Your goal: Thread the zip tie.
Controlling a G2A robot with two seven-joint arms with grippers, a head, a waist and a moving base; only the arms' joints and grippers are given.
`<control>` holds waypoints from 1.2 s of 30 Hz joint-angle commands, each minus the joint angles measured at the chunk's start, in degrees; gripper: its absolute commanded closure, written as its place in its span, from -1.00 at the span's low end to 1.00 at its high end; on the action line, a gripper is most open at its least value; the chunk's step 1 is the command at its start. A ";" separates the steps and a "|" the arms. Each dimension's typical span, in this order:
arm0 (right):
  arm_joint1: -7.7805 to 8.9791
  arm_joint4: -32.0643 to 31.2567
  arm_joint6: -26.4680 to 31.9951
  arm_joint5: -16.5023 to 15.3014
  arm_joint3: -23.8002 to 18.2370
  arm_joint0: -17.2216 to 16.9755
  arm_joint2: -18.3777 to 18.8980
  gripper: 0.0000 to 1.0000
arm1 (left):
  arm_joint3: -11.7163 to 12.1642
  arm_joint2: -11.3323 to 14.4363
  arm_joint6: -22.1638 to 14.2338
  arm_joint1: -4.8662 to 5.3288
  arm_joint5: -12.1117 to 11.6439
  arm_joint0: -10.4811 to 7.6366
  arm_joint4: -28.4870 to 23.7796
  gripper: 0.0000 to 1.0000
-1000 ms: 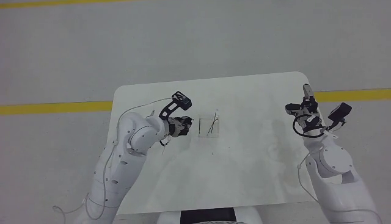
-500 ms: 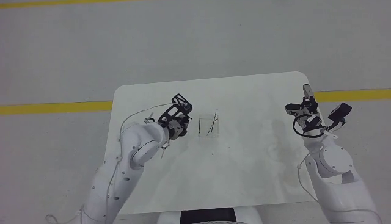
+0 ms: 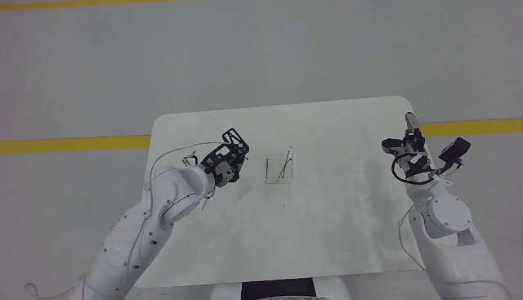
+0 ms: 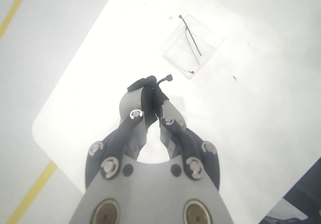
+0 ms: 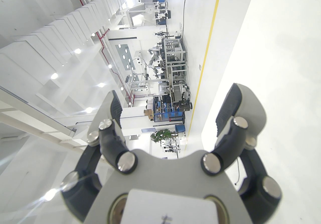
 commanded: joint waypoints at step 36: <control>0.13 -29.81 16.10 12.54 -4.01 5.03 -18.19 -1.00 | -0.85 0.41 1.82 2.84 0.00 -0.08 -1.20 1.00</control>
